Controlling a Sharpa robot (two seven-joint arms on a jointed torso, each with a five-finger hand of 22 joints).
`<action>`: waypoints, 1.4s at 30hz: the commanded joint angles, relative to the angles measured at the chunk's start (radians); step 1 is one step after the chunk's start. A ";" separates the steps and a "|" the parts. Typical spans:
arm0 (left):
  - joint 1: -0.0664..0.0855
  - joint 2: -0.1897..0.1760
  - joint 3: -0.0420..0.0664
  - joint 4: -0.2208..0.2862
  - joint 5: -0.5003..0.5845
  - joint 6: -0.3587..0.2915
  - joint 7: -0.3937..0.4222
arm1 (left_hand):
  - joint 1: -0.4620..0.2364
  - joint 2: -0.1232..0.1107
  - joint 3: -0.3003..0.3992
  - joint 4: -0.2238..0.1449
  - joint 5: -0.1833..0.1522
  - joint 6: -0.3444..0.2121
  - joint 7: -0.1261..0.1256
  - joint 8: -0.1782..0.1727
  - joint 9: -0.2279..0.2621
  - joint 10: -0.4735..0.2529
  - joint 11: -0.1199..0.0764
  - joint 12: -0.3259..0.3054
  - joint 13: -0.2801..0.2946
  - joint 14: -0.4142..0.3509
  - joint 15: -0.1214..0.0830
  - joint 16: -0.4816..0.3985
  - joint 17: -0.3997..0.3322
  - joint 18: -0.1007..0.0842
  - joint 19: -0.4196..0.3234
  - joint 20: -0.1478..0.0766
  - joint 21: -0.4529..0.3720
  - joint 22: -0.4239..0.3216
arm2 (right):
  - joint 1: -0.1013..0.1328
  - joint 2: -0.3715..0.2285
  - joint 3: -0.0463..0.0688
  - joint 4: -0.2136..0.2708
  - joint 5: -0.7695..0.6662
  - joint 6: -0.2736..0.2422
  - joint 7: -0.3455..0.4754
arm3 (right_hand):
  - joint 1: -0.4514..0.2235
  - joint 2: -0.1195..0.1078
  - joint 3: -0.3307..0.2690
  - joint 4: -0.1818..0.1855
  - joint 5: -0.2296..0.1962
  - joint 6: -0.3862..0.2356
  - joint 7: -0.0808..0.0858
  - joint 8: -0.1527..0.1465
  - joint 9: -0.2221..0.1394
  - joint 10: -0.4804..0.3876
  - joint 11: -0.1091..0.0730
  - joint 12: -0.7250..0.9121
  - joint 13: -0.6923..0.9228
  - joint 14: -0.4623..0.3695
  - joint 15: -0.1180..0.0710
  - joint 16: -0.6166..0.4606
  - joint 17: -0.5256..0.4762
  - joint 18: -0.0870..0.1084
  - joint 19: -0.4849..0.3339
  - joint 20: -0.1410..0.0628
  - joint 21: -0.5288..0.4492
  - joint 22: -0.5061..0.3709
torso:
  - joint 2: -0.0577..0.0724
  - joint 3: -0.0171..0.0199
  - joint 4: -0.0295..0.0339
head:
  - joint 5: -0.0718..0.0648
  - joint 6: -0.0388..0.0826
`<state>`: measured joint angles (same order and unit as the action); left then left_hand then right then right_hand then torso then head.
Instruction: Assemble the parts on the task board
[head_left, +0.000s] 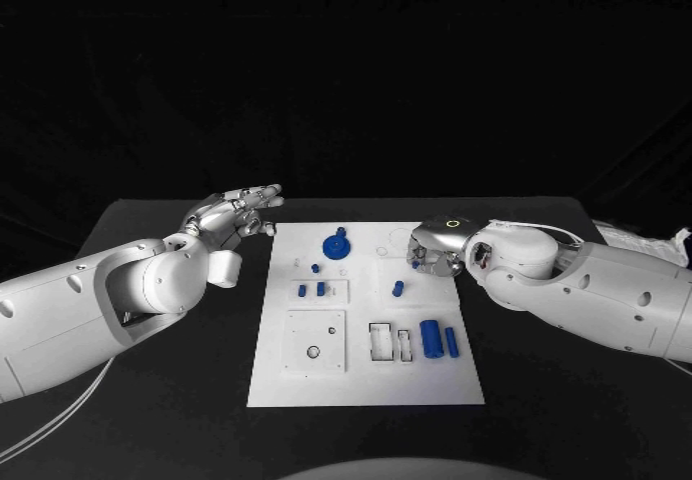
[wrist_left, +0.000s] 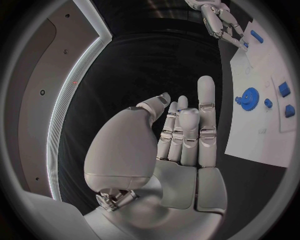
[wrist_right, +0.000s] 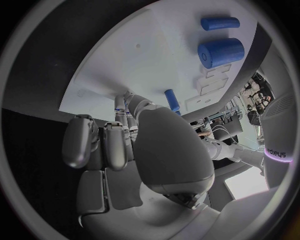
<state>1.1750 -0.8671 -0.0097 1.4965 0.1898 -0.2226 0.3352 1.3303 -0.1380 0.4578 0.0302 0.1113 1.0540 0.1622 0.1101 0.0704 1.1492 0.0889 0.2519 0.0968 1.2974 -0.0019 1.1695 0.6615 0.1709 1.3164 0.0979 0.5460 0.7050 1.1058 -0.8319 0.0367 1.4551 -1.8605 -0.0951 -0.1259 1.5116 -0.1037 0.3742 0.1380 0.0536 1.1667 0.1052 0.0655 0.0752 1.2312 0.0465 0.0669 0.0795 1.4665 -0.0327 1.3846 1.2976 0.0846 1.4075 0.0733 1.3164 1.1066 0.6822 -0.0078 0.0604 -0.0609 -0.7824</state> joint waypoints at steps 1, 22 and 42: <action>0.000 0.000 0.001 0.004 0.007 0.003 -0.007 | 0.005 0.003 0.002 -0.006 0.001 -0.001 0.003 0.005 -0.002 -0.007 -0.002 0.004 0.001 -0.006 0.003 -0.002 -0.002 0.011 -0.004 0.000 -0.004 -0.001 | -0.004 0.005 -0.003 -0.003 -0.018 0.078 -0.009 | -0.015 0.002 0.011 -0.002 -0.004 0.009 -0.002 0.007 0.003 0.008 -0.002 0.002 -0.003 0.055 -0.008 0.001 0.001 0.005 0.002 -0.006 -0.003 0.001 | 0.000 -0.0007 0.0011 | 0.000 -0.005; 0.000 -0.002 0.001 -0.004 0.007 -0.001 -0.017 | 0.012 0.004 0.002 -0.012 0.001 -0.003 0.004 0.005 -0.002 -0.012 -0.001 0.008 0.002 -0.010 0.003 -0.005 -0.009 0.011 -0.005 0.000 -0.007 -0.003 | 0.001 -0.008 0.001 0.032 -0.042 -0.057 -0.045 | -0.030 0.020 0.053 -0.026 -0.005 0.027 0.000 0.008 0.008 0.031 -0.003 0.000 -0.012 0.057 -0.005 0.007 0.009 0.002 0.008 -0.009 0.002 0.011 | -0.003 -0.0014 -0.0001 | 0.000 -0.006; 0.000 -0.001 0.000 -0.007 0.007 0.007 -0.022 | 0.013 0.003 0.001 -0.016 0.000 -0.008 0.006 0.004 -0.003 -0.018 0.001 0.011 0.001 -0.015 0.005 -0.009 -0.019 0.010 -0.006 0.000 -0.009 -0.005 | 0.024 -0.085 0.020 0.176 0.002 -0.099 -0.057 | -0.045 0.010 0.065 -0.033 -0.005 0.035 0.003 0.010 0.011 0.043 0.000 0.001 -0.013 0.058 -0.001 0.011 0.014 0.001 0.011 -0.006 0.006 0.017 | -0.002 -0.0010 -0.0014 | 0.004 -0.002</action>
<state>1.1750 -0.8692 -0.0099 1.4893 0.1921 -0.2267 0.3127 1.3353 -0.1330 0.4576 0.0193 0.1113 1.0502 0.1659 0.1101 0.0687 1.1392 0.0915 0.2595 0.0973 1.2898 0.0049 1.1656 0.6436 0.1709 1.3164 0.0979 0.5421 0.7014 1.1297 -0.9174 0.0564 1.6171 -1.8702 -0.1761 -0.1740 1.4747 -0.0964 0.4337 0.1062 0.0418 1.1938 0.1105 0.0707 0.0849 1.2690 0.0447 0.0646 0.0679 1.4664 -0.0325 1.3898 1.3078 0.0846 1.4109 0.0699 1.3164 1.1225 0.6804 -0.0084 0.0590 -0.0599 -0.7853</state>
